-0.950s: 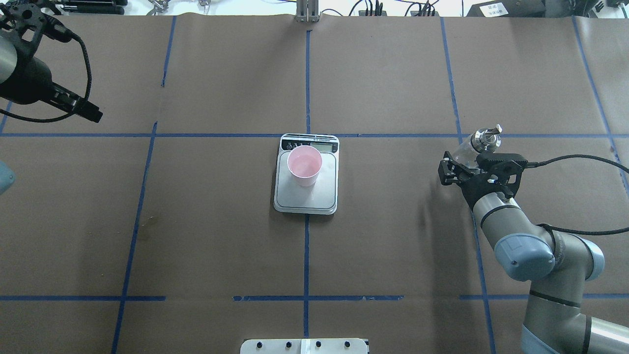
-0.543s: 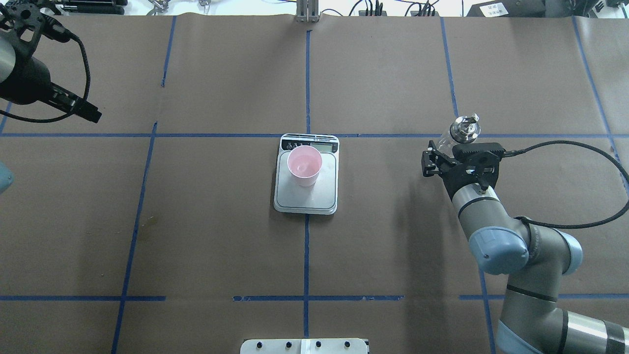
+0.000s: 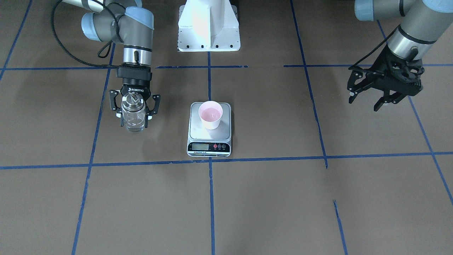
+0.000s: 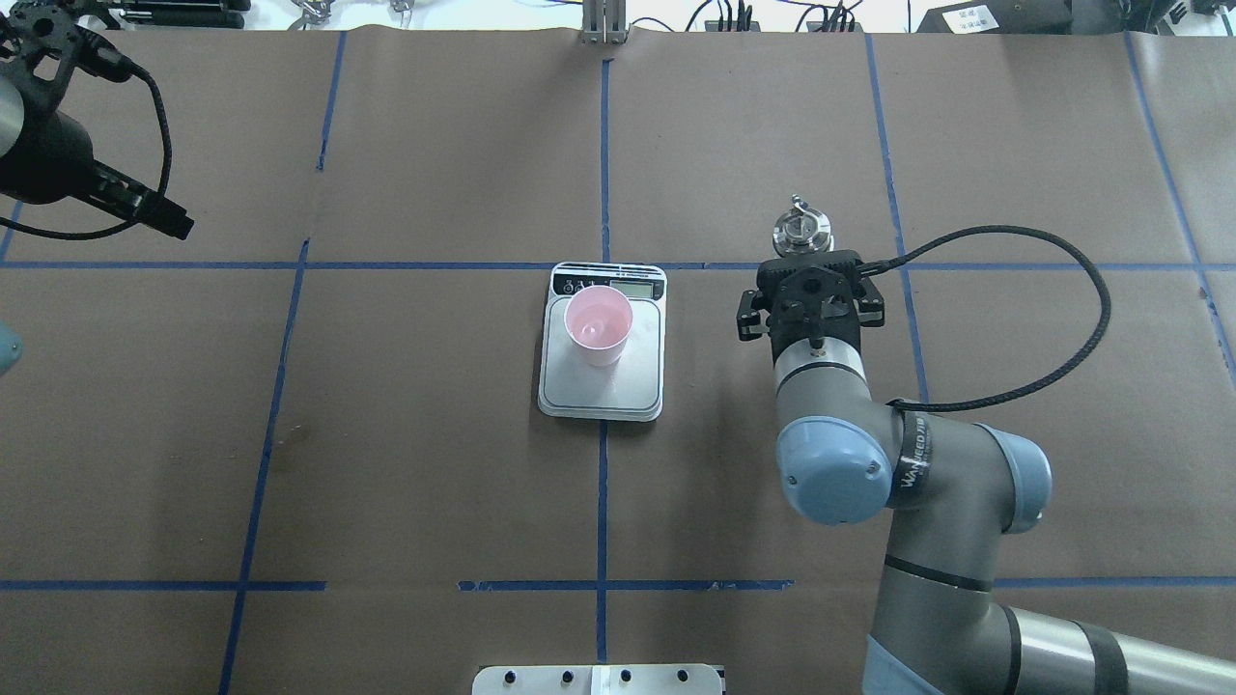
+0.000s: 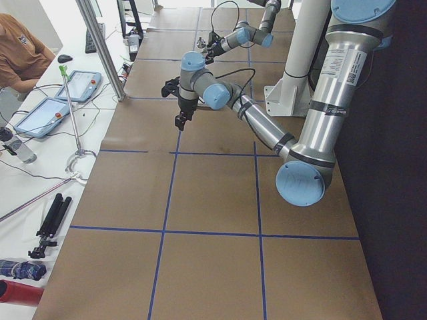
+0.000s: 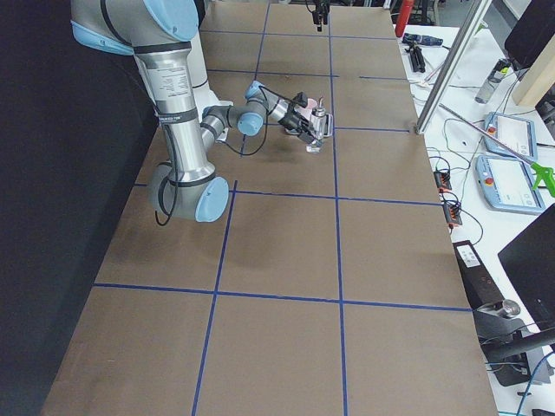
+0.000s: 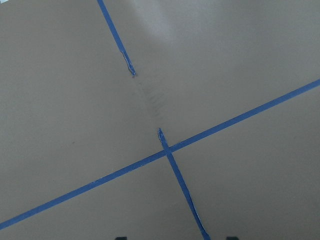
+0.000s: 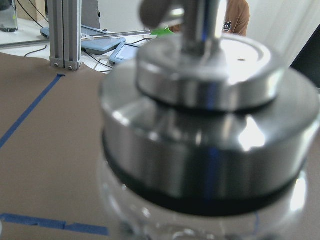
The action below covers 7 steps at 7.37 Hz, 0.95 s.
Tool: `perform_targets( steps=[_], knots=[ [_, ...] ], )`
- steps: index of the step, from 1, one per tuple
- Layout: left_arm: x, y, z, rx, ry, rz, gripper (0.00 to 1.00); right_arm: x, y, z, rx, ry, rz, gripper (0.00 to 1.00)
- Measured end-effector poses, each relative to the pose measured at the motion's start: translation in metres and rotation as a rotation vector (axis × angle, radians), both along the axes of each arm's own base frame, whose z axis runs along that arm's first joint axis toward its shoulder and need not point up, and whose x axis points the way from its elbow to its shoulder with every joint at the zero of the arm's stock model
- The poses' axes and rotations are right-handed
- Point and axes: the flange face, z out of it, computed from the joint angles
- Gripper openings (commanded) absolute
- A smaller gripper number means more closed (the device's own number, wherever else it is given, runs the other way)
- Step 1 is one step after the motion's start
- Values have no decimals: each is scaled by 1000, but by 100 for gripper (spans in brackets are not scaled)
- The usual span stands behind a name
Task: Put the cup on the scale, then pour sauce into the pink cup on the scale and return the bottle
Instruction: 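Carry the glass bottle with the right gripper over the pink cup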
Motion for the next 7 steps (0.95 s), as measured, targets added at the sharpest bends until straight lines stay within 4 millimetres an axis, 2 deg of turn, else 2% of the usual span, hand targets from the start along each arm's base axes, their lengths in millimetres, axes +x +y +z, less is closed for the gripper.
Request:
perform_targets(
  steps=[1,2,4,7],
  knots=[
    [0,0,1,-2,-1,-1,73,-14,6,-18,-23,77,-27,0],
    [0,-1,2,-4,-2,-2,73,-21,10,-28,-35,150,-60,0],
    [0,0,2,-7,-1,-5,73,-30,18,-34,-42,243,-112,0],
    [0,0,1,-11,0,-9,73,-41,22,-56,-71,312,-156,0]
  ],
)
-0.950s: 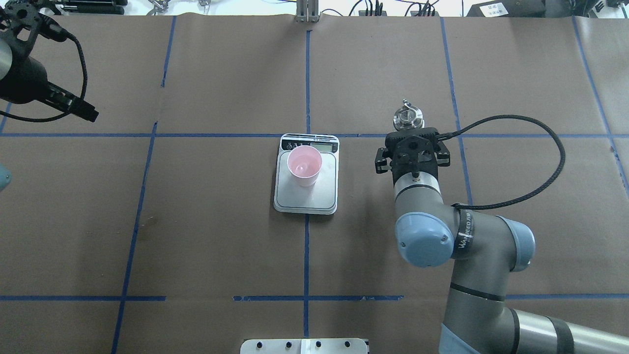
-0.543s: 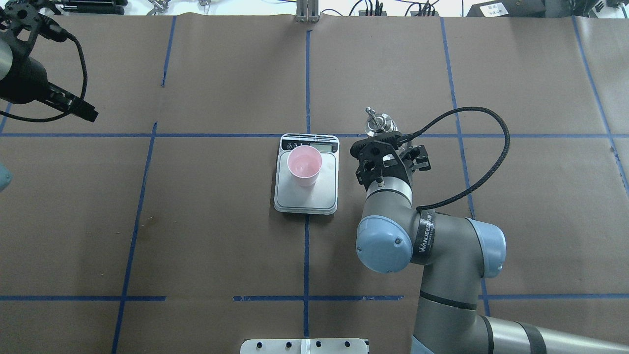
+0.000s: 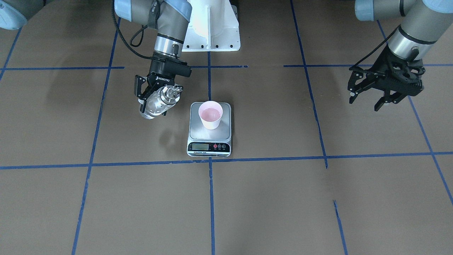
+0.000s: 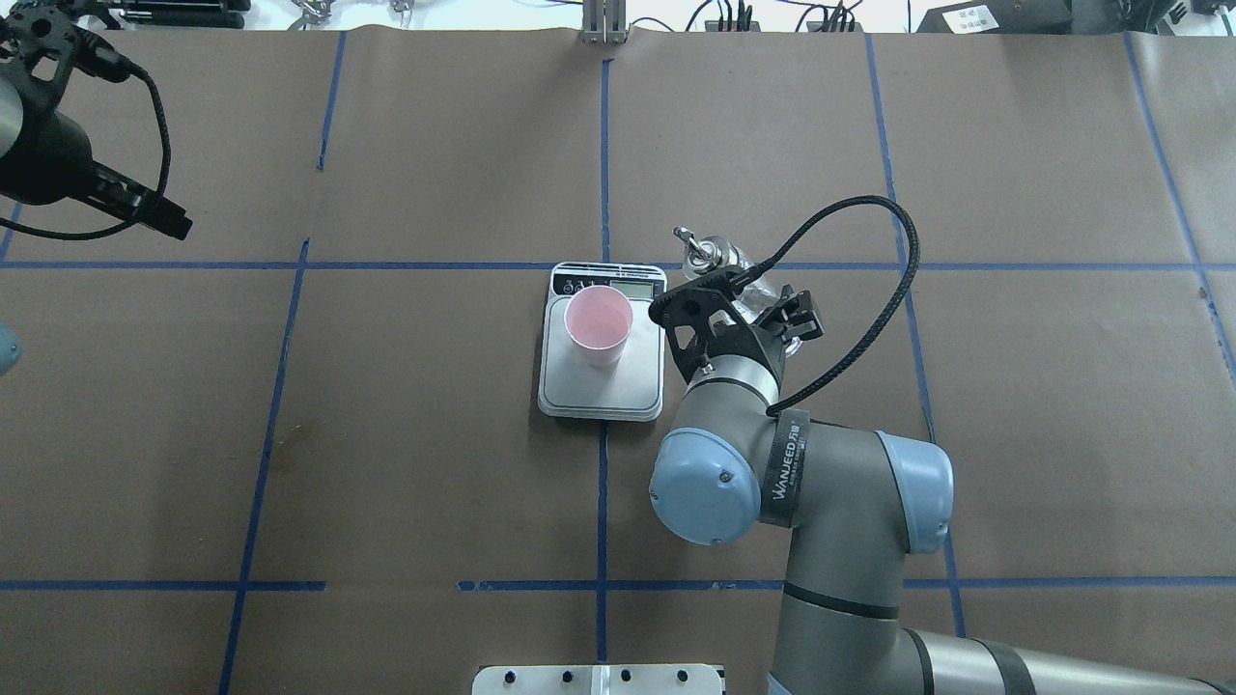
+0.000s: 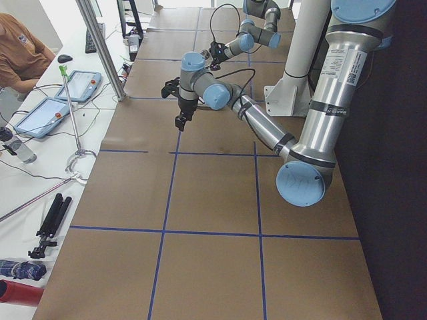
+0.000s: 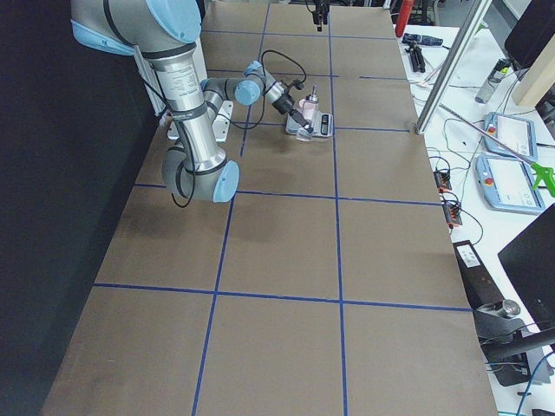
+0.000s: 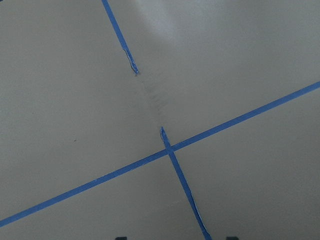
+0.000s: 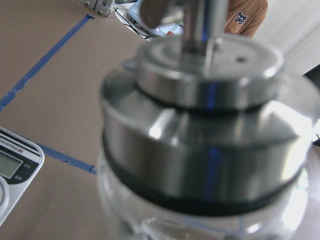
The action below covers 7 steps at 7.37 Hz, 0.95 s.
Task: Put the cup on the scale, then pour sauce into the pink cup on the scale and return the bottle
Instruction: 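Carry the glass bottle with the right gripper over the pink cup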
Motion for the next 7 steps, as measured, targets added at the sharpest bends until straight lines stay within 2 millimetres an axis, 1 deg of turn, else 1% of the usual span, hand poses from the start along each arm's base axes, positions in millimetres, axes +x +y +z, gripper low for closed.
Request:
perform_targets(
  steps=[2,3,5,7],
  knots=[
    [0,0,0,-1,0,0,73,-3,1,-5,-8,10,-8,0],
    [1,0,1,-2,-1,0,73,-4,2,-3,-6,34,-21,0],
    [1,0,1,-3,-1,0,73,-4,1,-2,32,172,-102,0],
    [1,0,2,-4,-1,1,73,-4,-1,-9,76,296,-170,0]
  ],
)
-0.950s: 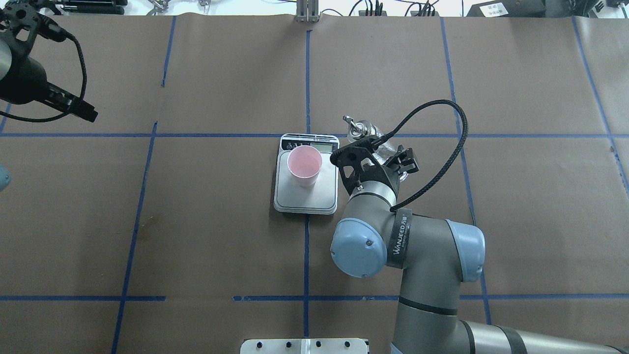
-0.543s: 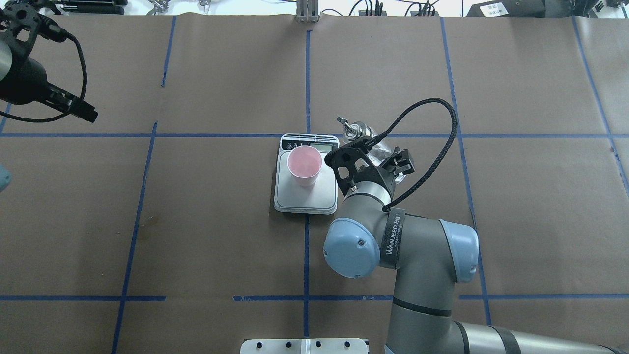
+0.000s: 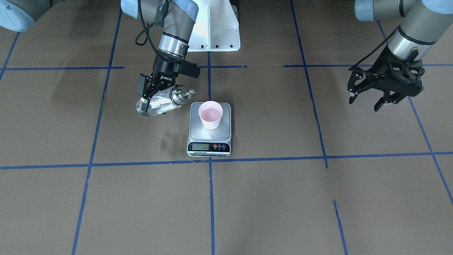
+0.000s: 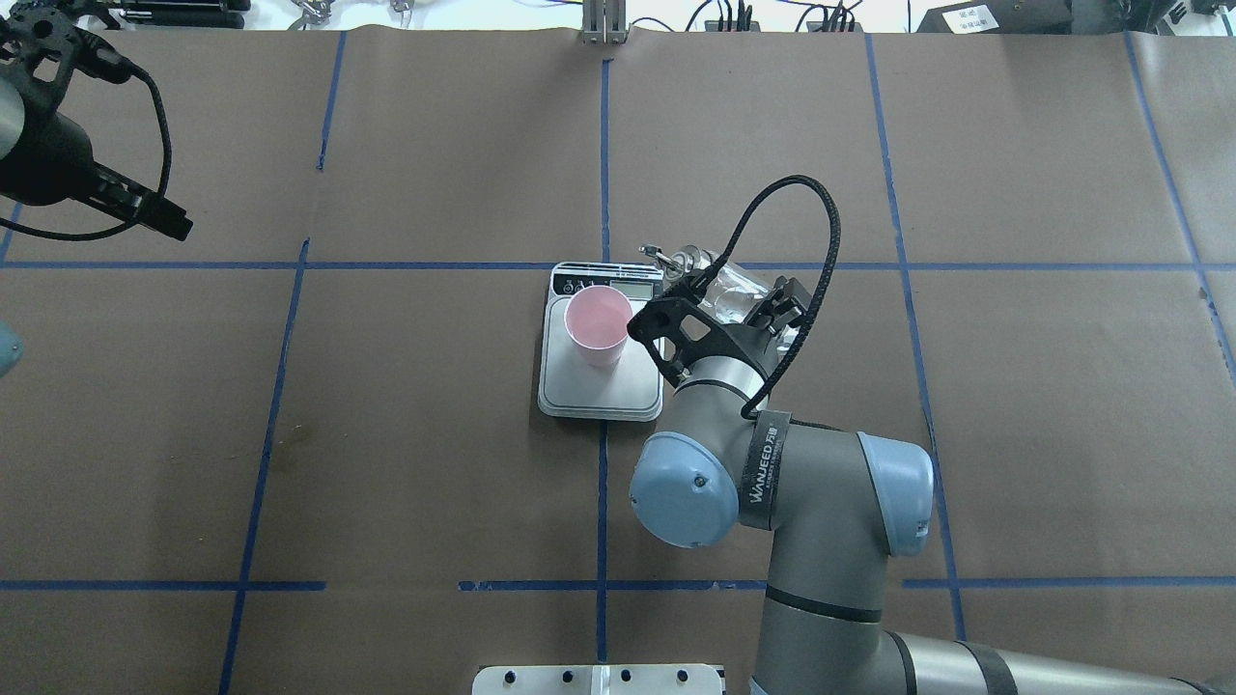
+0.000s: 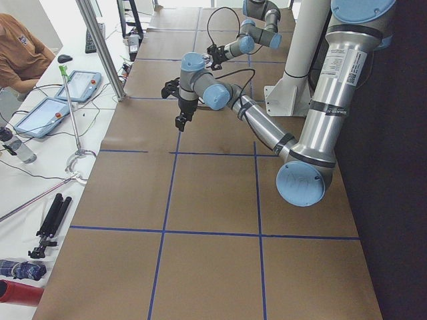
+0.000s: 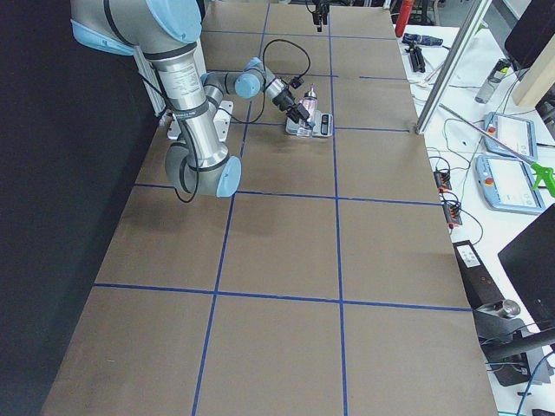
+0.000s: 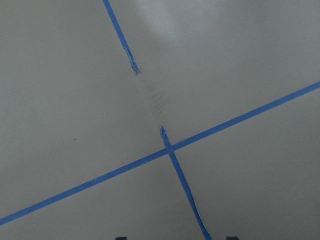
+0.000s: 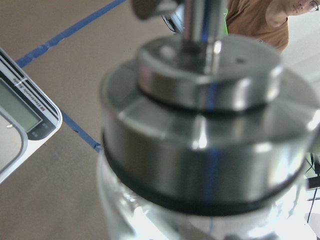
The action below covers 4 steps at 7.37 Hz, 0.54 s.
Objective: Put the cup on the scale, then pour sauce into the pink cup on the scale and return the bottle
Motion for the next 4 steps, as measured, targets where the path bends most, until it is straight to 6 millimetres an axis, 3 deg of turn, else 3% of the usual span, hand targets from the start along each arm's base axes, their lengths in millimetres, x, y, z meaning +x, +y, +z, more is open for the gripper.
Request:
perform_targets(
  steps=[4],
  knots=[
    [0,1,1,-3,1,2,73,-14,-10,2,61,191,-60,0]
  ],
)
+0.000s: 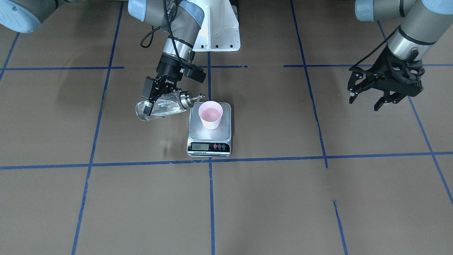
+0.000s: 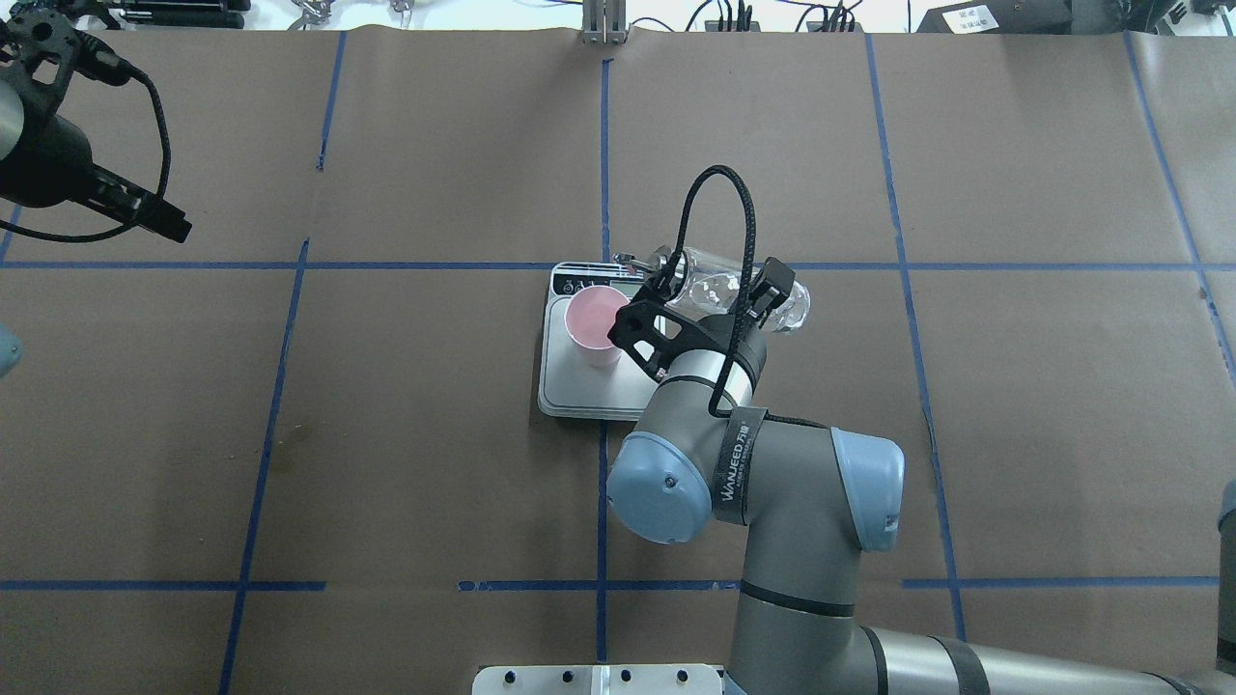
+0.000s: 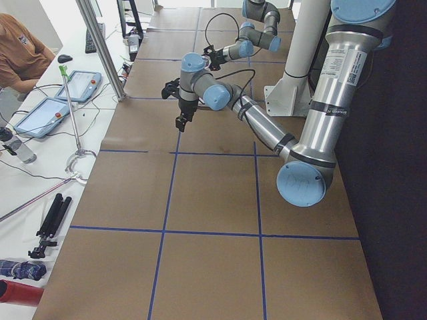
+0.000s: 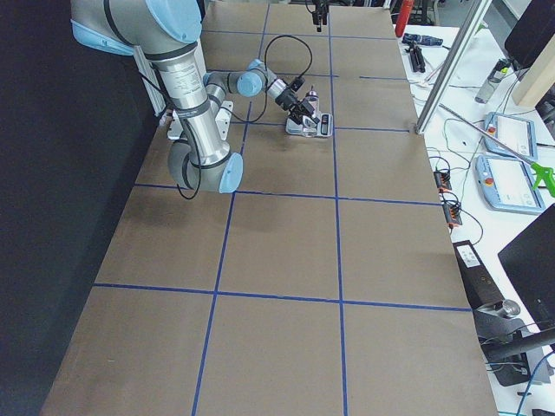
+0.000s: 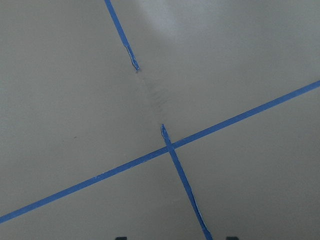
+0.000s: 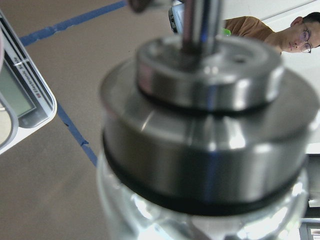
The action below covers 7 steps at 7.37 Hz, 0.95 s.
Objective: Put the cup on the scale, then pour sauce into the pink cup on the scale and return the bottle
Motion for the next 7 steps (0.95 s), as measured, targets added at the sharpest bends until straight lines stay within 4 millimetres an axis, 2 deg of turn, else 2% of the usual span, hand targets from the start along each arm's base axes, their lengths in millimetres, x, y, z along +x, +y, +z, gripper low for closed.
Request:
perform_targets(
  steps=[3,7],
  knots=[
    [0,1,-2,1,3,2,73,-14,-7,7,23,90,-12,0],
    [0,1,-2,2,4,2,74,-15,-12,11,56,286,-69,0]
  ],
)
